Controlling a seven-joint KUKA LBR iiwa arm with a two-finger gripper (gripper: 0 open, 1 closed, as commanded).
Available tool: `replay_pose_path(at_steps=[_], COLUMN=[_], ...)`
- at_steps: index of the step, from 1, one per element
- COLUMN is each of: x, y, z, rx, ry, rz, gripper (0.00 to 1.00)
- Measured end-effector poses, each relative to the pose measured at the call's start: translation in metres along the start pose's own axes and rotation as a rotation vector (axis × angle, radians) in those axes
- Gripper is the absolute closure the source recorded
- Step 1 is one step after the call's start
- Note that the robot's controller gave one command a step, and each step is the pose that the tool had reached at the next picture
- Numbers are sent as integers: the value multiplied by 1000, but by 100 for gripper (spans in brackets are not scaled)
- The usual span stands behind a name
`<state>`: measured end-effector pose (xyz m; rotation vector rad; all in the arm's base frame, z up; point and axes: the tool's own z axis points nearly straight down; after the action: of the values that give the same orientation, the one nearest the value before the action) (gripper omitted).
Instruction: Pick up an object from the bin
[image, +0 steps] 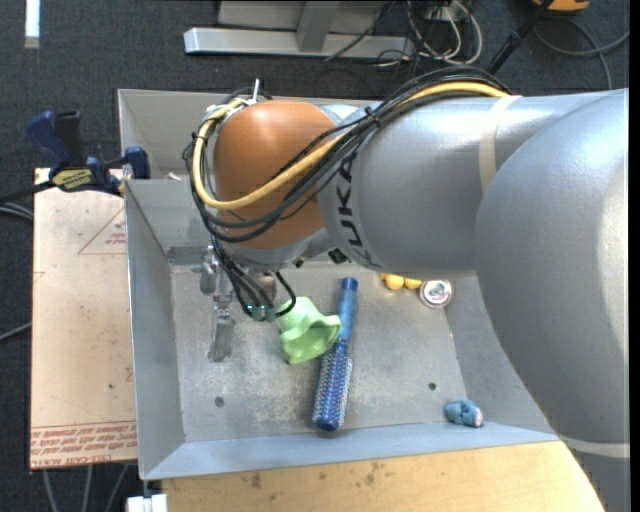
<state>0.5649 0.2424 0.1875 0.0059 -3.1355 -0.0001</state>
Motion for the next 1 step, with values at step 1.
replay_pose_path(at_steps=[1], x=[-92], y=[-59], z=[119], rx=[1], ry=[-6], rz=[-429], gripper=[0])
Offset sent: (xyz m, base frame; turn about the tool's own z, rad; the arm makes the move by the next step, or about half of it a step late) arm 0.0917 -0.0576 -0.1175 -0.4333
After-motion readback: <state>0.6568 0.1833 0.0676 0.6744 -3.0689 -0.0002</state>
